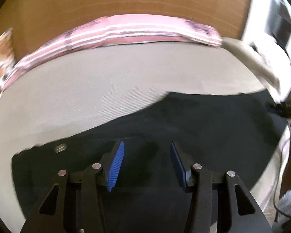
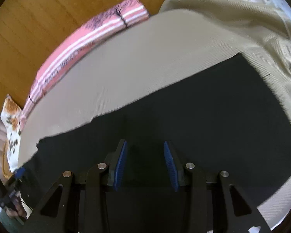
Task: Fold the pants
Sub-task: 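Withdraw both open tools from the folded jeans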
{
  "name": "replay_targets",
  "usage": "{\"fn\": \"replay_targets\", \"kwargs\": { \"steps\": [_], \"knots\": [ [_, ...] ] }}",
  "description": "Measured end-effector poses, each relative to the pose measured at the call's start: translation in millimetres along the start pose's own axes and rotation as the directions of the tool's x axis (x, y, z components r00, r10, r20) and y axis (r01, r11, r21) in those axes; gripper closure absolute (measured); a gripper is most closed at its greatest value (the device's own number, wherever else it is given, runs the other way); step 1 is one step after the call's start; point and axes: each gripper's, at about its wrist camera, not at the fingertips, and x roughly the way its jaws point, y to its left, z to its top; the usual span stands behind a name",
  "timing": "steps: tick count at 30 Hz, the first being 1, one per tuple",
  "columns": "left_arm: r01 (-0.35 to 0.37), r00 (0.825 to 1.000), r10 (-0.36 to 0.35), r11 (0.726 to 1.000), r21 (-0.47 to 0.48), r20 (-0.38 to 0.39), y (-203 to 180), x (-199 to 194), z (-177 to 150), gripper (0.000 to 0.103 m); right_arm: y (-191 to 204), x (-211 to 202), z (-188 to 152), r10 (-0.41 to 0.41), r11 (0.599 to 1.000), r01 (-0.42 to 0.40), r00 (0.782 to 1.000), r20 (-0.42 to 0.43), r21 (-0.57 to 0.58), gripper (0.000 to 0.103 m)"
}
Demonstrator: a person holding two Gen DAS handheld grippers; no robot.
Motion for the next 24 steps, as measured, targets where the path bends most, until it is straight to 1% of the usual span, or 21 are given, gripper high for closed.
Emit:
{"fn": "replay_targets", "kwargs": {
  "steps": [1,2,4,5,6,8,9,12,13,14,15,16,18,19,20,21,22,23,24],
  "knots": [
    [-0.016,1.0,0.016,1.0,-0.021,-0.002,12.2,-0.6,-2.7,0.053,-0.3,5.1,-0.7,-0.004,1.0,0.004,1.0,-0.011,0.001,0.067],
    [-0.025,1.0,0.025,0.999,-0.042,-0.004,22.9,-0.3,-5.8,0.053,-1.5,6.0,-0.6,-0.013,1.0,0.013,1.0,-0.001,-0.001,0.069],
    [-0.026,1.0,0.027,0.997,-0.069,0.003,41.9,0.2,-12.8,0.053,-4.5,5.3,2.5,-0.035,0.999,0.035,0.999,0.01,0.002,0.07],
    [-0.013,1.0,0.014,0.997,-0.082,0.008,48.8,0.9,-14.9,0.053,-7.3,5.1,6.5,-0.062,0.998,0.062,0.998,0.01,0.014,0.07],
    [0.009,1.0,-0.009,0.995,-0.099,0.007,54.1,1.9,-17.9,0.053,-9.0,4.9,9.8,-0.076,0.997,0.076,0.997,0.01,0.018,0.069],
    [0.008,1.0,-0.007,0.994,-0.109,0.009,58.0,5.1,-19.0,0.056,-6.2,4.9,14.1,-0.104,0.995,0.103,0.995,0.003,0.007,0.065],
    [0.006,1.0,-0.005,0.994,-0.11,0.015,58.3,5.4,-19.8,0.056,-0.3,4.6,16.0,-0.107,0.994,0.107,0.994,0.001,-0.008,0.065],
    [0.007,1.0,-0.005,0.993,-0.114,0.017,54.3,4.2,-19.5,0.056,33.0,5.6,22.3,-0.036,0.995,0.034,0.999,-0.02,-0.09,0.065],
    [0.009,1.0,-0.006,0.994,-0.112,0.021,54.6,0.2,-19.4,0.056,55.5,9.5,23.3,0.025,0.99,-0.031,0.999,-0.044,-0.14,0.065],
    [0.005,1.0,-0.002,0.994,-0.106,0.028,55.8,-3.2,-17.6,0.056,68.9,12.8,23.4,0.06,0.984,-0.07,0.996,-0.061,-0.164,0.065],
    [-0.007,0.999,0.011,0.995,-0.099,0.035,57.8,-8.0,-16.0,0.056,95.4,20.2,23.9,0.11,0.968,-0.129,0.989,-0.099,-0.213,0.065],
    [-0.005,0.999,0.009,0.995,-0.099,0.042,60.7,-11.0,-14.3,0.056,115.7,27.0,24.2,0.136,0.954,-0.164,0.983,-0.124,-0.25,0.065],
    [0.026,0.999,-0.02,0.993,-0.119,0.051,69.8,-18.5,-14.1,0.056,164.4,43.2,24.1,0.195,0.91,-0.25,0.962,-0.19,-0.33,0.065],
    [0.041,0.998,-0.034,0.991,-0.13,0.054,74.0,-21.7,-15.3,0.056,182.8,50.1,23.9,0.211,0.893,-0.279,0.953,-0.217,-0.354,0.065],
    [0.047,0.998,-0.041,0.99,-0.132,0.054,75.7,-23.6,-16.0,0.056,206.5,60.3,22.8,0.234,0.866,-0.323,0.936,-0.262,-0.382,0.064],
    [0.036,0.998,-0.029,0.991,-0.131,0.055,77.4,-25.5,-17.2,0.056,218.1,64.5,19.5,0.243,0.851,-0.346,0.927,-0.287,-0.396,0.064],
    [0.017,0.998,-0.01,0.991,-0.13,0.055,79.2,-26.5,-18.2,0.056,237.5,75.0,18.5,0.251,0.827,-0.379,0.91,-0.329,-0.416,0.063],
    [0.023,0.998,-0.015,0.991,-0.135,0.057,82.5,-28.3,-20.3,0.056,255.1,85.5,16.6,0.251,0.803,-0.404,0.896,-0.367,-0.438,0.061],
    [0.034,0.998,-0.025,0.989,-0.145,0.06,85.3,-29.4,-21.0,0.056,263.5,90.4,12.9,0.244,0.789,-0.414,0.889,-0.387,-0.454,0.061]
  ]
}}
